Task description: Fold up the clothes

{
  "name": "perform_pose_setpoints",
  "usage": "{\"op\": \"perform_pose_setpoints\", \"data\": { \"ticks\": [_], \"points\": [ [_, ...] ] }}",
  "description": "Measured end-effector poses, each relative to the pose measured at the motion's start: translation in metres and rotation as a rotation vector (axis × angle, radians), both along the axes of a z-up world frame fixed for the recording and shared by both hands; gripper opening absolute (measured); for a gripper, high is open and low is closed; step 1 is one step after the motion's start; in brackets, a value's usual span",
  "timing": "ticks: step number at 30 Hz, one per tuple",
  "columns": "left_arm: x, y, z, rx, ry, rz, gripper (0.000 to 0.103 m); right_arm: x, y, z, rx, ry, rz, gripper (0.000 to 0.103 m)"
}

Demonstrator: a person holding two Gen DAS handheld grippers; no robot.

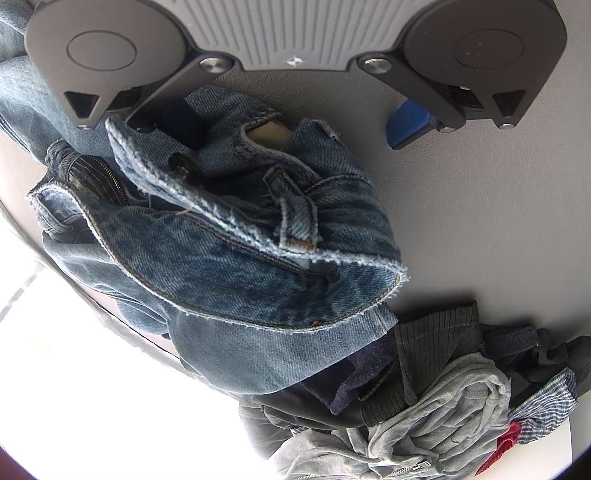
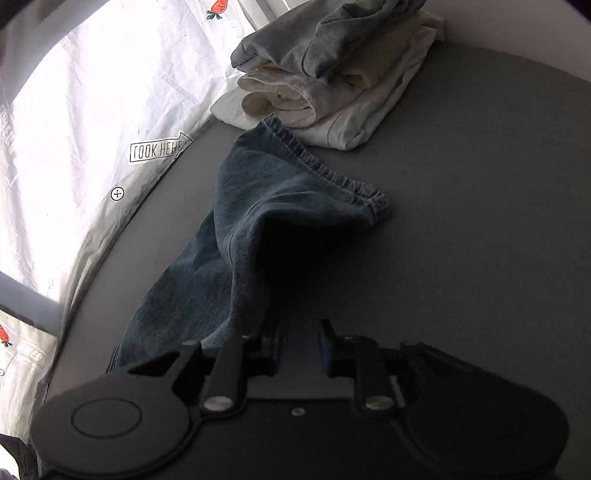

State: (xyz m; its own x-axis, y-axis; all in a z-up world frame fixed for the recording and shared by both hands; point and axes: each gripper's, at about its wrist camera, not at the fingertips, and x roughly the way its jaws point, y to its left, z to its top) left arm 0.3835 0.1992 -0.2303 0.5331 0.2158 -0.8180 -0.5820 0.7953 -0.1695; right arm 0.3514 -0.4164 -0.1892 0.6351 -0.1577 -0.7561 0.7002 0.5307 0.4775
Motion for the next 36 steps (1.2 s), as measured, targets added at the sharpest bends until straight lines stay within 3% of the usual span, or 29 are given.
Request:
{"op": "perform_pose_setpoints", "data": {
  "ticks": [1, 2, 7, 12, 16, 18, 21, 24, 26, 29, 31, 32, 36],
  "points": [
    [-0.002, -0.001, 0.000, 0.000, 0.000, 0.000, 0.103, -0.001, -0.003, 0.001, 0.014, -0.035, -0.019, 0.046],
    [-0.002, -0.001, 0.001, 0.000, -0.001, 0.000, 0.103, -0.001, -0.007, 0.000, 0.044, -0.061, -0.038, 0.050],
    [-0.001, 0.001, 0.000, 0.000, -0.001, 0.002, 0.103, 0.000, -0.026, -0.002, 0.186, -0.184, -0.125, 0.055],
    [-0.003, 0.001, -0.001, 0.003, -0.004, 0.003, 0.103, 0.000, -0.033, -0.002, 0.221, -0.249, -0.182, 0.067],
    [-0.002, 0.001, -0.001, 0.003, -0.003, 0.001, 0.103, -0.009, -0.046, -0.004, 0.293, -0.348, -0.256, 0.069],
    [-0.003, 0.000, -0.001, 0.003, -0.003, 0.002, 0.103, -0.008, -0.051, -0.006, 0.321, -0.353, -0.287, 0.075],
    [-0.003, 0.001, -0.001, 0.006, -0.004, 0.001, 0.103, 0.009, -0.055, -0.012, 0.348, -0.214, -0.272, 0.076],
    [-0.002, 0.002, -0.001, 0.003, -0.003, -0.006, 0.103, 0.019, -0.052, -0.019, 0.357, -0.232, -0.265, 0.076],
    [-0.003, 0.002, -0.001, 0.001, -0.004, -0.008, 0.103, 0.025, -0.053, -0.021, 0.371, -0.244, -0.262, 0.073],
    [-0.002, 0.001, -0.001, 0.000, -0.002, -0.008, 0.103, 0.041, -0.056, -0.018, 0.346, -0.264, -0.205, 0.051],
    [-0.002, 0.002, -0.001, -0.004, 0.001, -0.011, 0.103, 0.050, -0.058, -0.009, 0.279, -0.247, -0.156, 0.015],
    [-0.001, 0.002, -0.001, -0.007, 0.003, -0.013, 0.103, 0.052, -0.058, -0.001, 0.230, -0.235, -0.142, 0.006],
    [0.001, 0.005, -0.001, -0.024, 0.013, -0.024, 0.103, 0.026, -0.057, 0.048, 0.059, -0.308, -0.214, 0.003]
  ]
}}
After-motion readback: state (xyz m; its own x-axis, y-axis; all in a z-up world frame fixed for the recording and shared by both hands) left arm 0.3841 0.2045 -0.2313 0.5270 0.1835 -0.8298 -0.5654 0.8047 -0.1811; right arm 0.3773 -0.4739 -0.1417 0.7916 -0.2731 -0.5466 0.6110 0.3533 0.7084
